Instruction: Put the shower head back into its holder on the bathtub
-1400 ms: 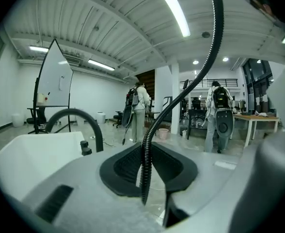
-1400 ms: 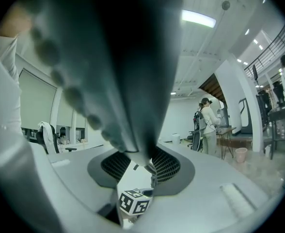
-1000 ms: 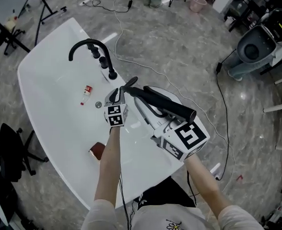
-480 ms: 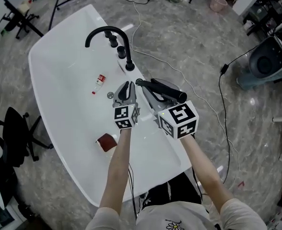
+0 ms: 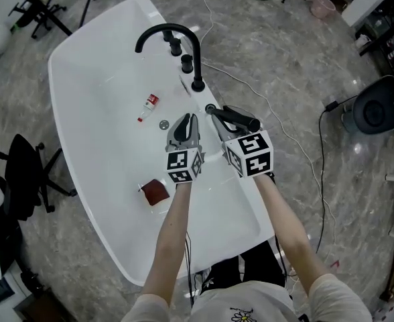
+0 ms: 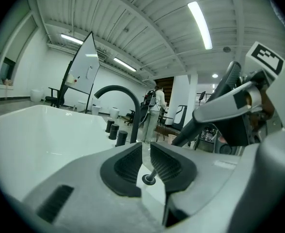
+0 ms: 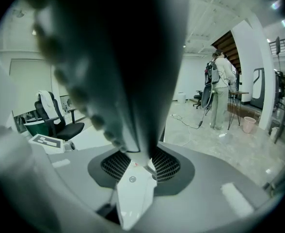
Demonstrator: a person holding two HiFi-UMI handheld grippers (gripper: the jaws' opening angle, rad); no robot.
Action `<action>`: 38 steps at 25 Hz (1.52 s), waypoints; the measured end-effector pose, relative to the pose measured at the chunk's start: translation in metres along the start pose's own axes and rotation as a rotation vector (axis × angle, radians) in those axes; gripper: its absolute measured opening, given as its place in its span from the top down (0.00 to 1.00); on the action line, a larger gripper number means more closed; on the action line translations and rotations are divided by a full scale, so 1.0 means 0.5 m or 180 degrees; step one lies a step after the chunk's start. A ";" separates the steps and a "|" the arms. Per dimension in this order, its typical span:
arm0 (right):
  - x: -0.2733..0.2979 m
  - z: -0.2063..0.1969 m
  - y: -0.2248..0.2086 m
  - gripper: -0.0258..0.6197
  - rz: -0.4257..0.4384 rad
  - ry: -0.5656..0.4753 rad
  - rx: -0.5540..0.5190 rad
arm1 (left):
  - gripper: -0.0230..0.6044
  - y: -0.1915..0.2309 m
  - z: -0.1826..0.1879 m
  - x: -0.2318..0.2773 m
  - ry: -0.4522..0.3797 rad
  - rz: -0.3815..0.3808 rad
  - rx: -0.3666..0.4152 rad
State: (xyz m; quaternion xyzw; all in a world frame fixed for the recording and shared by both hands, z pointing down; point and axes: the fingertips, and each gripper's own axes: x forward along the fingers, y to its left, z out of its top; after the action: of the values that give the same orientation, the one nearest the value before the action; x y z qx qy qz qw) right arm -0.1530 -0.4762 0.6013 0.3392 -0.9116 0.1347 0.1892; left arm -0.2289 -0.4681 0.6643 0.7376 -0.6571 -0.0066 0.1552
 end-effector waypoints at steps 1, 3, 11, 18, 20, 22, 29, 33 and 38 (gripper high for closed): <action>0.013 -0.008 -0.002 0.74 0.0001 0.0028 -0.0005 | 0.88 0.008 -0.001 -0.003 0.0001 0.0019 -0.0023; 0.045 -0.027 -0.009 0.74 0.0000 0.0104 -0.0031 | 0.88 0.022 -0.001 -0.010 -0.0030 0.0061 -0.0138; 0.159 -0.129 -0.078 0.74 -0.0209 0.0639 -0.0217 | 0.88 0.039 -0.027 -0.029 0.0016 0.0073 -0.0321; 0.228 -0.192 -0.087 0.74 -0.0198 0.0873 -0.0265 | 0.89 0.053 -0.069 -0.038 0.0161 0.0014 -0.0234; 0.247 -0.202 -0.087 0.75 -0.0215 0.0922 -0.0315 | 0.89 0.061 -0.070 -0.039 0.0186 0.0005 -0.0160; 0.264 -0.212 -0.096 0.75 -0.0248 0.0966 -0.0294 | 0.89 0.066 -0.069 -0.038 0.0186 0.0008 -0.0134; 0.284 -0.213 -0.098 0.76 -0.0235 0.0997 -0.0046 | 0.89 0.064 -0.067 -0.051 0.0129 0.0029 -0.0333; 0.250 -0.136 -0.082 0.64 -0.0129 0.0672 0.0128 | 0.89 0.055 -0.028 -0.052 0.0039 0.0029 -0.0306; 0.126 -0.053 -0.052 0.69 -0.0176 0.0550 0.0017 | 0.89 0.034 0.086 -0.100 -0.0253 0.0178 -0.0211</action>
State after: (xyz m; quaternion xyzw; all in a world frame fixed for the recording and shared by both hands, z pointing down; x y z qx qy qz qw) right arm -0.1730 -0.5211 0.6558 0.3518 -0.8818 0.1606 0.2698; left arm -0.2612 -0.4304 0.6177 0.7125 -0.6826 -0.0533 0.1534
